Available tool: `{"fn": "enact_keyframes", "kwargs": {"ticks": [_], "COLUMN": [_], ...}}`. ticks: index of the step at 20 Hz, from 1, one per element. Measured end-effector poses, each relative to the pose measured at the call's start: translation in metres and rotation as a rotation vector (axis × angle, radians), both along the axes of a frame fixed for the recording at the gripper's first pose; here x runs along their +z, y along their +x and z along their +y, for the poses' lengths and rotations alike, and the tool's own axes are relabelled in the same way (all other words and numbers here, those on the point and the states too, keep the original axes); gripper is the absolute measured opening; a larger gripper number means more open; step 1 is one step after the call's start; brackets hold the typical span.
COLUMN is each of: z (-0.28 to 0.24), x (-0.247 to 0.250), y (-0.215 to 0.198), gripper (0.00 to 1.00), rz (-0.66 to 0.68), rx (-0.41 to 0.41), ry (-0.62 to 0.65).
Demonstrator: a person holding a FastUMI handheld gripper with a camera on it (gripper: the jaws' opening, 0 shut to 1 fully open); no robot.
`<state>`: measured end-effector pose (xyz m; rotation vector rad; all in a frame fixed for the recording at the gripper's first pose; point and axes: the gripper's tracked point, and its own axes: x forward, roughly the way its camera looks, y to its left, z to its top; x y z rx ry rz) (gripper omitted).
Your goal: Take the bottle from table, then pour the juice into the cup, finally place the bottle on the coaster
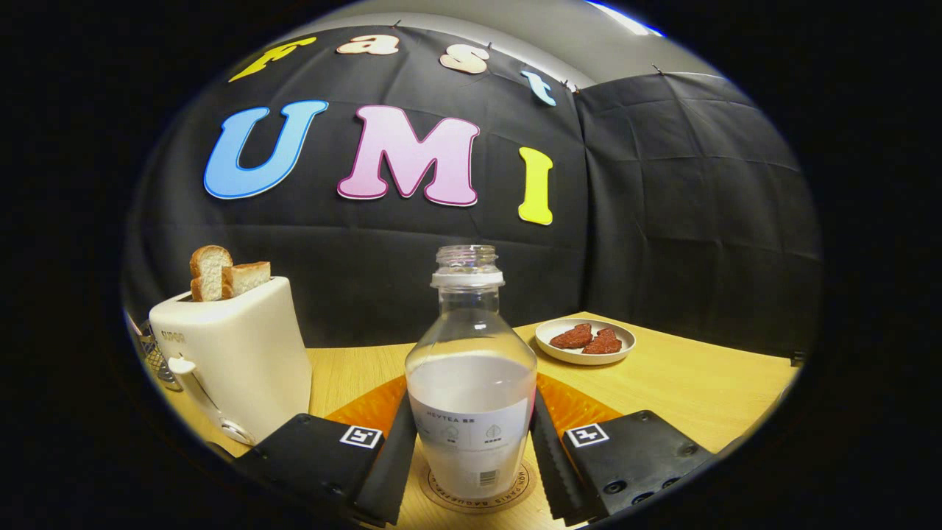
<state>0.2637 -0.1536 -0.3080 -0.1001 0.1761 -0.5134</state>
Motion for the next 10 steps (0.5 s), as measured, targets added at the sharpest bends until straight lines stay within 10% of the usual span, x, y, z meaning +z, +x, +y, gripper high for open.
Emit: {"fn": "enact_keyframes", "kwargs": {"ticks": [10], "z": [0.003], "x": [-0.002], "y": [-0.016], "gripper": [0.81], "rz": [0.018], "rx": [-0.013], "ry": [-0.013]}}
